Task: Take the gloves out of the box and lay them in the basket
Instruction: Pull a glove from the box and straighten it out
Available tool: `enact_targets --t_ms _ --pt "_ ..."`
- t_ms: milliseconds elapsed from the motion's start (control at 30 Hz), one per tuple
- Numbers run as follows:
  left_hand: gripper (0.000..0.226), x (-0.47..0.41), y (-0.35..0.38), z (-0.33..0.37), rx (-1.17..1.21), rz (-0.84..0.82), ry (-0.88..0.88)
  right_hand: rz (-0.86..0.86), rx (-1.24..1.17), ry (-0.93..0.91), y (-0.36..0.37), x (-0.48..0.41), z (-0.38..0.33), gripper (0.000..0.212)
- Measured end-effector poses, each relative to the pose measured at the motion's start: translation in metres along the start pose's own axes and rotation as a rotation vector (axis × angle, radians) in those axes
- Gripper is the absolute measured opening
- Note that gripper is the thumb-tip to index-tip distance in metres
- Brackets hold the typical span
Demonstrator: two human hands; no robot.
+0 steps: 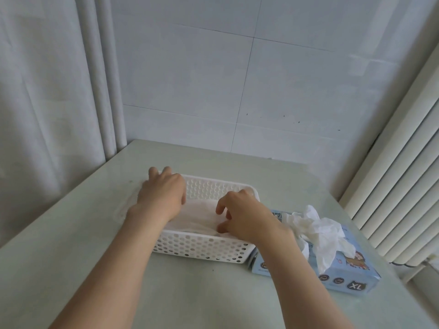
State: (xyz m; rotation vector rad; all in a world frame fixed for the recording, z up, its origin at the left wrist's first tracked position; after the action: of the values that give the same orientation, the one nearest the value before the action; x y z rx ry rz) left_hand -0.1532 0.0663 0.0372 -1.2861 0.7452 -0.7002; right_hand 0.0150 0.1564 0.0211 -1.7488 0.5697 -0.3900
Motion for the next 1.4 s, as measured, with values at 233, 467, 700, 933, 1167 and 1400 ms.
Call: enact_targets --t_ms 233,467,700,933,1167,1400 --pt "0.051 0.010 0.019 0.009 0.201 -0.479 0.022 0.168 0.114 -0.054 -0.021 0.001 -0.007 0.024" --pt "0.035 0.014 -0.002 0.033 0.265 -0.259 0.188 0.380 -0.003 -0.011 -0.045 0.022 -0.002 0.029" --pt "0.022 0.054 -0.015 0.110 0.547 -0.019 0.521 0.661 -0.337 0.152 -0.080 0.075 0.047 0.022" --pt "0.018 0.082 0.019 0.155 0.371 0.019 0.655 0.654 -0.183 0.276 -0.059 0.123 0.094 0.003" --pt "0.032 0.086 0.031 0.159 0.193 0.069 0.653 0.574 -0.106 0.261 -0.044 0.130 0.109 0.012" --pt "0.047 0.088 0.030 0.160 0.211 0.066 0.640 0.904 -0.148 0.240 -0.046 0.136 0.108 0.010"
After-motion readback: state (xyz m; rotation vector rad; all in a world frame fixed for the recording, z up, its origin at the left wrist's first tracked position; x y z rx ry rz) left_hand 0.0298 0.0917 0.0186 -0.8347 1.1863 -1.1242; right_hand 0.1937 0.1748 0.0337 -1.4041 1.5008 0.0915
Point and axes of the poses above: each hand's wrist, its own x-axis away from the middle knuckle, its own y-axis out of the palm, z = x × y, the point moved 4 cm from there along -x, towards the middle knuckle, and after that the axes turned 7 degrees about -y, right-handed, at the moved point
